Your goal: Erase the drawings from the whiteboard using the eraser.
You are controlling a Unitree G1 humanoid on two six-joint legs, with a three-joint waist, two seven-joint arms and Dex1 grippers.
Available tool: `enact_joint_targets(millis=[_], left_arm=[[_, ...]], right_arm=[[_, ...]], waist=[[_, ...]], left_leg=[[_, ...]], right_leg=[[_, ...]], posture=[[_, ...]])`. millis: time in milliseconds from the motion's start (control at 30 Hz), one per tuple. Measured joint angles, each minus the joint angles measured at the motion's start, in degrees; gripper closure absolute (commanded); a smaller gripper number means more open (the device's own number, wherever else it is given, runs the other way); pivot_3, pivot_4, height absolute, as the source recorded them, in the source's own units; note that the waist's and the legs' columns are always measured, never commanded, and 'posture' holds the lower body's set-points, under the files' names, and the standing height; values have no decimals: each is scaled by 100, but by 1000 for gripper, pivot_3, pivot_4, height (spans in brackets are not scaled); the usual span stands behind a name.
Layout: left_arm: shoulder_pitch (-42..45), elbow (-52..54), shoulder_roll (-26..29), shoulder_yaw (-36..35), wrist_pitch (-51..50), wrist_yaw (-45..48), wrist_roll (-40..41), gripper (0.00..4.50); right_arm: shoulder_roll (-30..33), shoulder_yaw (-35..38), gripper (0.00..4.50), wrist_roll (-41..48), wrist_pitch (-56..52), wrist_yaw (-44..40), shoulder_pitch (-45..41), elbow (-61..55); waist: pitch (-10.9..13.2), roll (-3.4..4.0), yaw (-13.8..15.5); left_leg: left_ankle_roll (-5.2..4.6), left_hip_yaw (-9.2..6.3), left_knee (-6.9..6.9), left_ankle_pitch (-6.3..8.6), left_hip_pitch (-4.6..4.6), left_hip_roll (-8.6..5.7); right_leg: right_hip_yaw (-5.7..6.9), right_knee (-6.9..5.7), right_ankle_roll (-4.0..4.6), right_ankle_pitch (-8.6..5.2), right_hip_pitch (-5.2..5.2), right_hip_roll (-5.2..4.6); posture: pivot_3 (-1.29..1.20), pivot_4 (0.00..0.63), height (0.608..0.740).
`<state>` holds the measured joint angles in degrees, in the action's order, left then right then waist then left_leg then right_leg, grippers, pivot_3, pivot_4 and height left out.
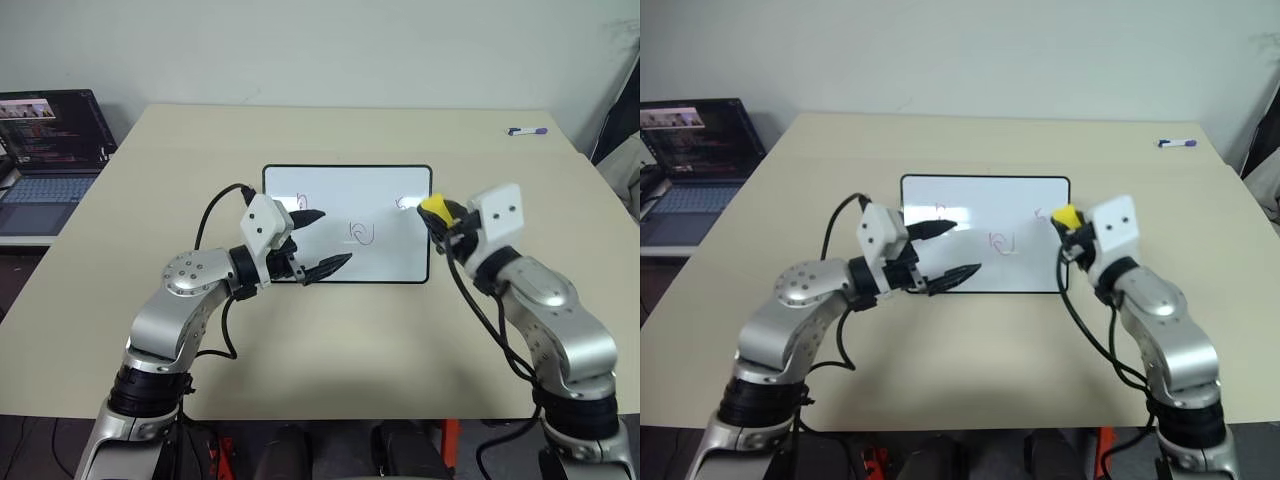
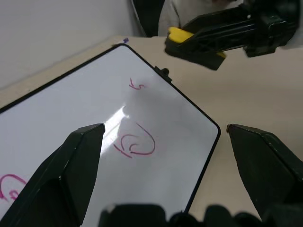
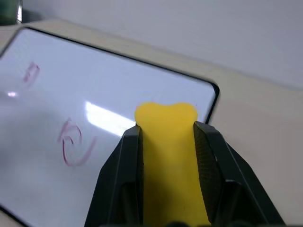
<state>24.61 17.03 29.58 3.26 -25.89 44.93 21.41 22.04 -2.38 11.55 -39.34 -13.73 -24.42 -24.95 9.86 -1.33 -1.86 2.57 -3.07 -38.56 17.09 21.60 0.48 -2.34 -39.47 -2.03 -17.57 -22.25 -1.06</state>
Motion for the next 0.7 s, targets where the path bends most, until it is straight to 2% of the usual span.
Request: enact_joint_targets(millis=[133, 300, 467, 700], left_arm=[[55, -193, 42, 53, -38, 0, -25, 0], [4, -201, 219, 187, -54, 261, -36, 0], [-65, -200, 278, 186, -94, 329, -28, 0], [-147, -198, 279, 186, -120, 328, -16, 0]], right_arm=[[-8, -395, 3356, -516, 533, -3, -447, 1142], [-111, -452, 3356, -814, 1009, -5, -777, 1977], [-43, -602, 3356, -1110, 1397, -167, -853, 2247], [223, -992, 3356, -1405, 1363, -746, -581, 1955]], waist=[[0, 0, 1], [0, 0, 2], [0, 1, 1], [0, 0, -7]], left_leg=[[0, 1, -14, 0, 11, 0], [0, 0, -16, 0, 18, -1], [-1, 0, -18, 1, 16, -1], [-1, 0, -25, 1, 7, 0]], right_leg=[[0, -1, 0, 0, -5, -1], [0, 3, 0, 0, -8, -7], [-1, -3, 0, 0, -7, -7], [-2, -17, 0, 0, -3, -7]], posture=[[0, 150, 740], [0, 150, 740], [0, 150, 740], [0, 150, 740]])
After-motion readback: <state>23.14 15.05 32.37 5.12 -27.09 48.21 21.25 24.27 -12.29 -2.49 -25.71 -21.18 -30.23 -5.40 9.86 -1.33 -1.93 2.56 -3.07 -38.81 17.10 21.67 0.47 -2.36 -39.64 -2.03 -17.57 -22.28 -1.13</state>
